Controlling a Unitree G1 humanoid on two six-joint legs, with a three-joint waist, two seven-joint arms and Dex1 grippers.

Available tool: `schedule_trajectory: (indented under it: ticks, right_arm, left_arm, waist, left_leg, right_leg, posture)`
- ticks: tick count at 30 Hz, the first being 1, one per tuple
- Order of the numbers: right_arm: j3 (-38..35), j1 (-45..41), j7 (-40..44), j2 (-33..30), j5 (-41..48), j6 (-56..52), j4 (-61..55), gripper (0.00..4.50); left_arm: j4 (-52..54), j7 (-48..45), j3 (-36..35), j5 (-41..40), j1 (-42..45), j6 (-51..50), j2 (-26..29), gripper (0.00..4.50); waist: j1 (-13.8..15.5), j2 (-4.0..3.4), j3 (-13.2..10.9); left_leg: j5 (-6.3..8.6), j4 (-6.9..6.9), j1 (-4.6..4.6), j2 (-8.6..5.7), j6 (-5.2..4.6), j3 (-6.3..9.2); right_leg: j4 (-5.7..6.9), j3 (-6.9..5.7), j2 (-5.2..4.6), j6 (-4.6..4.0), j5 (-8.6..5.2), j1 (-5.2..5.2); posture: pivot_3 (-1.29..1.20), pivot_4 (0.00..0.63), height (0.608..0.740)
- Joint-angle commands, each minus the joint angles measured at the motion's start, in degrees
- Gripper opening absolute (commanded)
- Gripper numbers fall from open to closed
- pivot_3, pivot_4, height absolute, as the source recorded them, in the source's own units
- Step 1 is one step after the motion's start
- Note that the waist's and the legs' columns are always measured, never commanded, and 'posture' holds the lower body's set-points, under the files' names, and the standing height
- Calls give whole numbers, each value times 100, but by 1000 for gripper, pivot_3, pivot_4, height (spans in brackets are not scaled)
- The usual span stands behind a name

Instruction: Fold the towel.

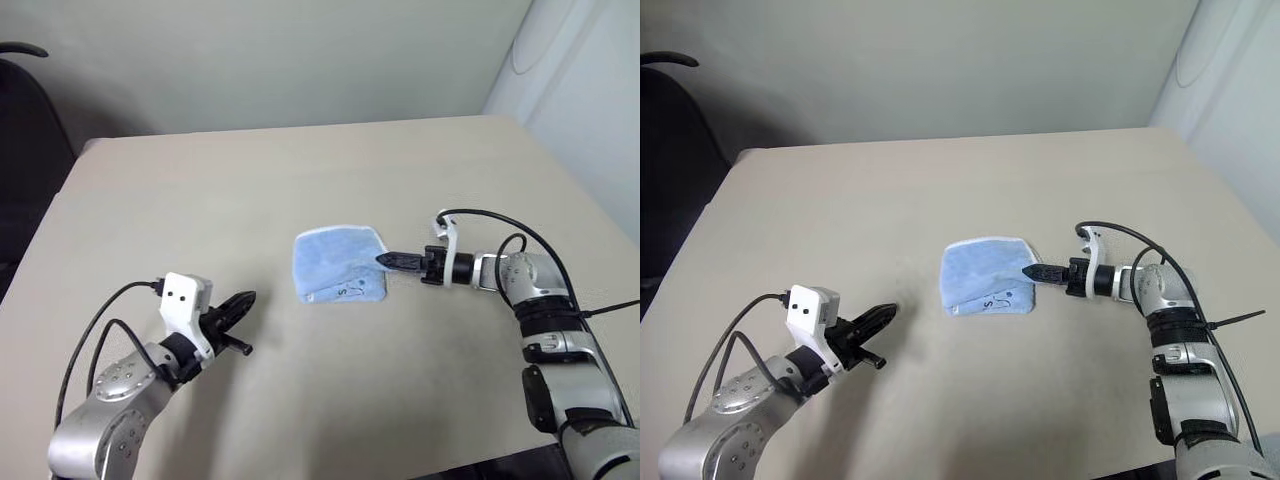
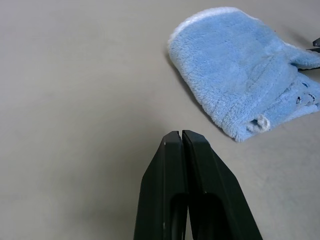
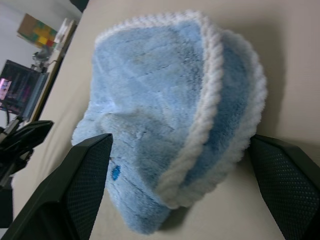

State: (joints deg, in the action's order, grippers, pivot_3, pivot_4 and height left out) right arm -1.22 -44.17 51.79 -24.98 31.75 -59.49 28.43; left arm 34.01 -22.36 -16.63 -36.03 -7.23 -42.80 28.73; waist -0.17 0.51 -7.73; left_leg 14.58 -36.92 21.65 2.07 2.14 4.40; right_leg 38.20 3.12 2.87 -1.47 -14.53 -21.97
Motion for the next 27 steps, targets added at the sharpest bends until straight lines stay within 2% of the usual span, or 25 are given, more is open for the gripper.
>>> schedule_trajectory:
  ticks: [1, 10, 11, 13, 24, 27]
  right_arm:
    - [92, -143, 123, 188, 35, -104, -17, 4459]
    - [81, -197, -34, 730, 125, -493, -375, 4459]
    - [53, -200, -79, 747, 106, -512, -343, 4292]
    - [-81, -227, -198, 770, 115, -573, -226, 3876]
    - [-1056, -118, -553, 578, 569, -937, -522, 52]
    - [-1714, -172, -809, 393, 814, -906, -610, 20]
  left_arm:
    - [171, -13, 57, -74, 106, -11, 42, 132]
    - [220, 70, 256, -63, 149, -13, -44, 132]
    - [231, 82, 257, -64, 138, -12, -53, 132]
    - [254, 111, 253, -60, 108, -4, -74, 132]
    - [262, 180, 329, -40, 64, 30, -119, 132]
    - [217, 159, 302, -63, 133, 31, -80, 132]
  waist:
    - [-8, 0, 0]
    - [-14, 0, 0]
    - [-13, 0, 0]
    - [-11, 0, 0]
    - [-6, 0, 0]
    - [9, 0, 0]
  left_leg:
    - [1, 0, -1, 0, 0, 0]
    - [7, 0, 2, -2, 0, 0]
    - [7, -1, 5, -2, 0, 0]
    - [7, -4, 6, -3, -1, 0]
    - [6, -6, 16, -5, 1, 0]
    - [6, -8, 18, -5, 0, 0]
  right_leg:
    - [0, 3, 0, 0, 0, 0]
    - [1, 11, 2, -1, 1, -11]
    - [1, 11, 2, -1, 1, -14]
    - [1, 12, 2, -1, 1, -13]
    - [6, 13, 1, -1, 1, -26]
    - [7, 13, 2, -1, 2, -26]
  posture:
    - [0, 150, 740]
    - [0, 150, 740]
    - [0, 150, 740]
    - [0, 150, 740]
    - [0, 150, 740]
    - [0, 150, 740]
